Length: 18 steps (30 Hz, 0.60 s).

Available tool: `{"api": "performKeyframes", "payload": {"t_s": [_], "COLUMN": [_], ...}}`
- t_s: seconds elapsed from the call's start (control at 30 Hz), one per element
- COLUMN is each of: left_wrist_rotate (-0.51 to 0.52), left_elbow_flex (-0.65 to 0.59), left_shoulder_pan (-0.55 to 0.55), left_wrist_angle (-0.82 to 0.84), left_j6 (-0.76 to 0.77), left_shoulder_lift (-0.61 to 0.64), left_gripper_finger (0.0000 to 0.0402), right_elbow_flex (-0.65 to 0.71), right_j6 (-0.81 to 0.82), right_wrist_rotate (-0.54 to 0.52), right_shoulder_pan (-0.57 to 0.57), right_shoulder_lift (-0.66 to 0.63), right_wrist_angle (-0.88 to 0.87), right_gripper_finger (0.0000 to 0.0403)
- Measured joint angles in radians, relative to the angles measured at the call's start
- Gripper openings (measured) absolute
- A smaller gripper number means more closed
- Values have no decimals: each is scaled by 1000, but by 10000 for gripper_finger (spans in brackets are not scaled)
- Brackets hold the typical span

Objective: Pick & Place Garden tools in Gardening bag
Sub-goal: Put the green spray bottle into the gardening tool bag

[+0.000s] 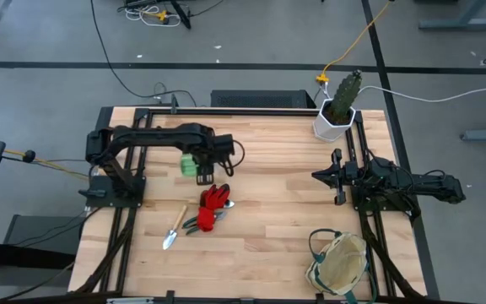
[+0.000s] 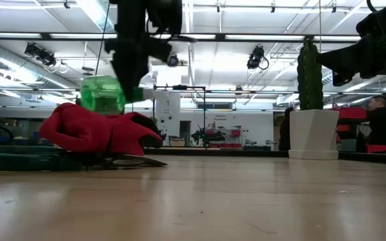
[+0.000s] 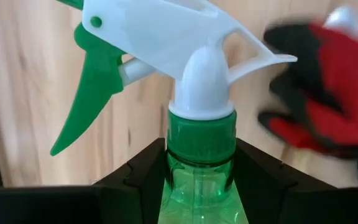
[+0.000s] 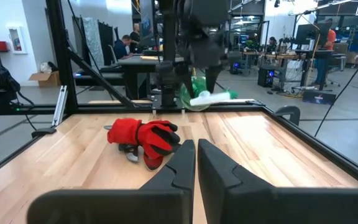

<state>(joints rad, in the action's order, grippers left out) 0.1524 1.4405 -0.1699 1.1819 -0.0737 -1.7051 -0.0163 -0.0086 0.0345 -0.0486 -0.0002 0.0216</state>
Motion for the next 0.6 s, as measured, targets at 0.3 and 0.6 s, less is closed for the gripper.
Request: {"api": "performKeyframes", "payload": {"t_s": [0.3, 0.6], "left_wrist_rotate": [0, -44], "left_elbow_flex": [139, 240], "left_shoulder_pan": [-1, 0], "left_wrist_angle": [-37, -81], "left_j6": [-52, -90], "left_shoulder_lift": [0, 0], "left_gripper_finger": [171, 171], "right_elbow_flex": [0, 0], "right_j6": [0, 0], "right_wrist_rotate": [0, 0], "right_shoulder_pan": [0, 0], "right_shoulder_lift": [0, 0], "right_wrist_angle": [0, 0], "right_gripper_finger": [23, 23]}}
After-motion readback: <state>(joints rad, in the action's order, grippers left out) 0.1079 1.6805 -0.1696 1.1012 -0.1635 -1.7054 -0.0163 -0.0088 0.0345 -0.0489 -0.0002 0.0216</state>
